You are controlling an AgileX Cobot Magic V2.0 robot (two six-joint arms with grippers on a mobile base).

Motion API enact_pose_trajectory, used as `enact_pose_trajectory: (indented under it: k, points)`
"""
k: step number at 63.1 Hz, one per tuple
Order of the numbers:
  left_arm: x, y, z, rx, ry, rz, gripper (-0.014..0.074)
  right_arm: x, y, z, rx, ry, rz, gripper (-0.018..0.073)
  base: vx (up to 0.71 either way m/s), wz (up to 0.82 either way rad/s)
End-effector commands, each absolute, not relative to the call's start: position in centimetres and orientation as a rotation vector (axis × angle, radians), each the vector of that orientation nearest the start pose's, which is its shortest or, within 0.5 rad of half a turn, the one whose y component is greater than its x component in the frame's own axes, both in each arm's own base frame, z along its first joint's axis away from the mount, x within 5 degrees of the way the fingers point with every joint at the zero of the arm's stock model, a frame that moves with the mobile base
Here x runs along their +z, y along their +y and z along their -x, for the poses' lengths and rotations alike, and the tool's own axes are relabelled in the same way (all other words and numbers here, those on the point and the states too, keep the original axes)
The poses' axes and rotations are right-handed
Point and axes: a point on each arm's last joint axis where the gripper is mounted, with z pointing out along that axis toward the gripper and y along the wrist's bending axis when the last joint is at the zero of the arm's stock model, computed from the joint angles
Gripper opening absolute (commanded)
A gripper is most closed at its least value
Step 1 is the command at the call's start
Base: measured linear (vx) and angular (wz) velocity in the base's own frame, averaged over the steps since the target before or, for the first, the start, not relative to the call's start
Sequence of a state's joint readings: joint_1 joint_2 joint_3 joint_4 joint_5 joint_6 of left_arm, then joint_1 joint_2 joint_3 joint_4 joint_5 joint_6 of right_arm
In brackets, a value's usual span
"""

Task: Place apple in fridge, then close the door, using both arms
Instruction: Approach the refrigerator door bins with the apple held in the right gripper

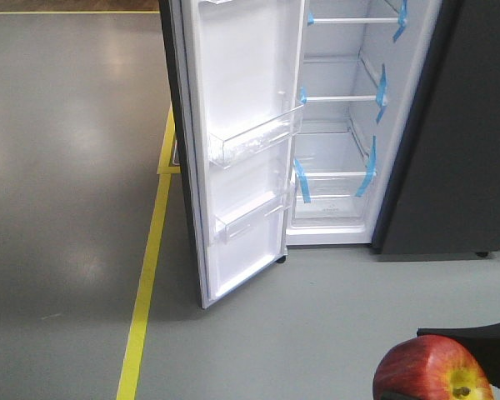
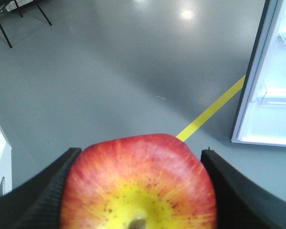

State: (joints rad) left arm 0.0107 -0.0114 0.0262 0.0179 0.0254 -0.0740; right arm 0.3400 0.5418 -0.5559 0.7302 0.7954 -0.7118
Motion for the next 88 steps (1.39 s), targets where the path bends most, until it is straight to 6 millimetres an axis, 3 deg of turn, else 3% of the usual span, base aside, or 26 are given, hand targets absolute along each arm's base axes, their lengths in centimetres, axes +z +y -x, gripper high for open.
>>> enact_pose_trajectory:
  k: [1, 88]
  points:
    - [20.28, 0.06, -5.58, -0.041, 1.458, 0.053, -0.0006, 32.04, 7.28, -7.59, 0.655, 1.890, 0.742, 0.0328, 0.18, 0.01]
    - [20.28, 0.06, -5.58, -0.041, 1.458, 0.053, -0.0006, 32.04, 7.28, -7.59, 0.655, 1.890, 0.742, 0.0328, 0.13, 0.02]
